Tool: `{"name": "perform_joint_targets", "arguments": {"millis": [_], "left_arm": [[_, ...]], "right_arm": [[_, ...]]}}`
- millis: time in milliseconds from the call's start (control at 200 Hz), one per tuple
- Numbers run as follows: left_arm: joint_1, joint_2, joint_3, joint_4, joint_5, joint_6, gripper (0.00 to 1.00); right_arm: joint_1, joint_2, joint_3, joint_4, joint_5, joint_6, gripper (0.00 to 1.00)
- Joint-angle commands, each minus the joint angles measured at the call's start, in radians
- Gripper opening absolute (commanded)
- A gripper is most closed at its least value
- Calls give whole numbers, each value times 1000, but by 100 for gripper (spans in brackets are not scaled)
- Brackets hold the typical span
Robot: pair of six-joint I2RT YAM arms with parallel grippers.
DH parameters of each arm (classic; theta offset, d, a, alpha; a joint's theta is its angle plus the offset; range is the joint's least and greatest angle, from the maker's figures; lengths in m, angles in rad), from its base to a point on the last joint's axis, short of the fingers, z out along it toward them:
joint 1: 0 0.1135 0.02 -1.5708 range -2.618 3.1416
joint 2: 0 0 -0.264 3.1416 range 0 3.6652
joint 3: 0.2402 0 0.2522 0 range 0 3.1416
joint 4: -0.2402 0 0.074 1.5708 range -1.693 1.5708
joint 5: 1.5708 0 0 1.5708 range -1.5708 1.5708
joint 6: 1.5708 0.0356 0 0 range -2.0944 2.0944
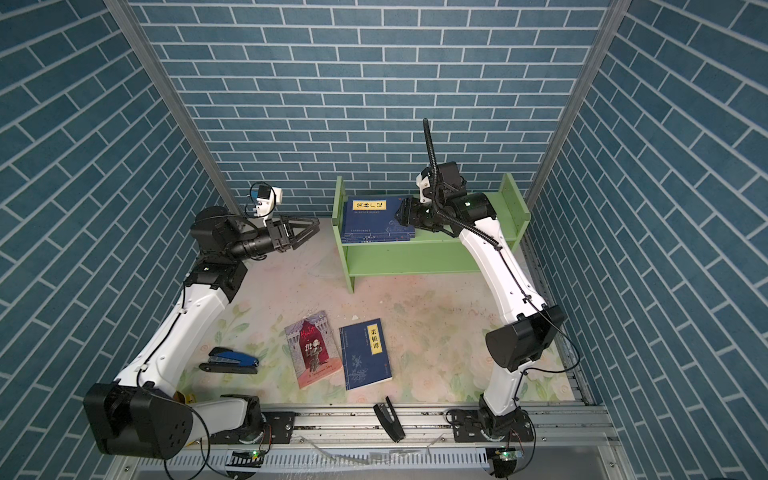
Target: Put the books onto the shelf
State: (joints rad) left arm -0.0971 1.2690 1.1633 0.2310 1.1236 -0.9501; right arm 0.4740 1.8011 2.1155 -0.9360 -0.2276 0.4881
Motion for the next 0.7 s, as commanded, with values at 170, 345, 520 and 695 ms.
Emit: {"name": "perform_joint_targets", "arguments": {"millis": [170,345,520,695], "left_arm": [[-6,-7,-17,33,24,10,91],[-6,-3,-13,34,24,13,91],[-5,-30,0,-60,-18,124,90],[-6,-47,14,-160,-25,223,90]], "right_arm": [[19,30,51,-20,59,-65,66],[35,37,64,-9,53,-66,63],[43,50,83,-9,45,-61,58],[46,55,92,-15,60,-61,58]]}}
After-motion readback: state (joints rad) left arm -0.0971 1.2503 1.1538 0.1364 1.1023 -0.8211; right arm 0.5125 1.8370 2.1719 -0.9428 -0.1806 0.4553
